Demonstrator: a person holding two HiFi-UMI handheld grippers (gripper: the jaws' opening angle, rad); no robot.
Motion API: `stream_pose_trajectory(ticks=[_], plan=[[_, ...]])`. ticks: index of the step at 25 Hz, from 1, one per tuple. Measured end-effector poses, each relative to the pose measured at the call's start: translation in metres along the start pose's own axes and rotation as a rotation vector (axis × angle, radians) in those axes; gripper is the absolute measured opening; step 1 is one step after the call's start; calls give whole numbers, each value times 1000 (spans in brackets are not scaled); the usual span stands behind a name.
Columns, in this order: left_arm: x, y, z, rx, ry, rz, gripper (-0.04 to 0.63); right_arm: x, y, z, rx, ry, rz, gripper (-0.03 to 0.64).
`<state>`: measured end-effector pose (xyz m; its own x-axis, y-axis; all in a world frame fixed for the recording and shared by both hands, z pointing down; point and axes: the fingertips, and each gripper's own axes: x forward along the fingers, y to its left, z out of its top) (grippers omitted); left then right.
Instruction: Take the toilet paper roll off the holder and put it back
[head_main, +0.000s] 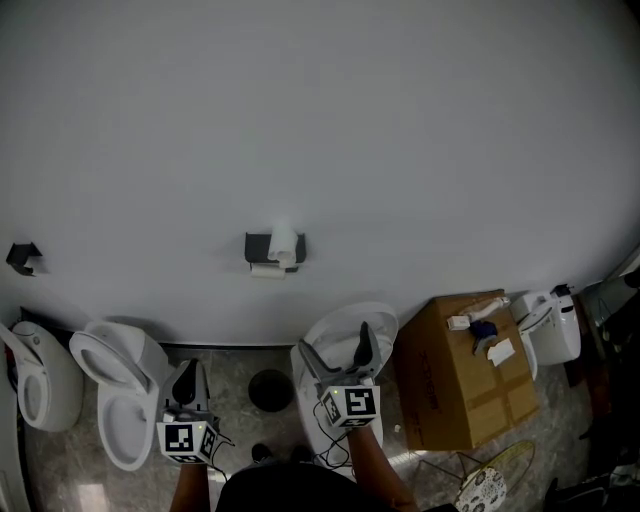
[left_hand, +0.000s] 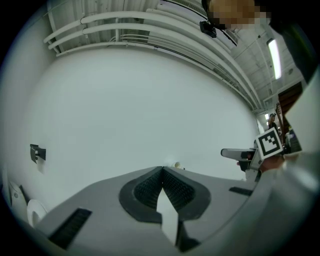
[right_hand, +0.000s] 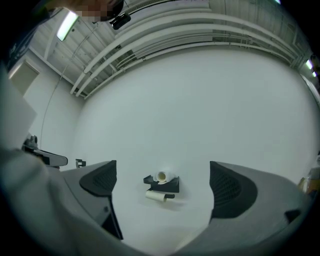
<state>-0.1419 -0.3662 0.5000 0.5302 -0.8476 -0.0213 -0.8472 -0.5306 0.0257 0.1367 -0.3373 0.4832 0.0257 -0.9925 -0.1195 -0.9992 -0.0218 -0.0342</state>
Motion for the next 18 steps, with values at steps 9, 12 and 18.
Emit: stream_pose_trajectory(ticks=[9,12,18], plan=[[8,7,-8,0,18,12,3,40,-4,-11,-17,6,24,580],[10,5,-10,0,39,2,3,55,-8,-18,-22,15,25,580],[13,0,-14,4,39,-17,3,87,-19,-46,-41,50,18,578]])
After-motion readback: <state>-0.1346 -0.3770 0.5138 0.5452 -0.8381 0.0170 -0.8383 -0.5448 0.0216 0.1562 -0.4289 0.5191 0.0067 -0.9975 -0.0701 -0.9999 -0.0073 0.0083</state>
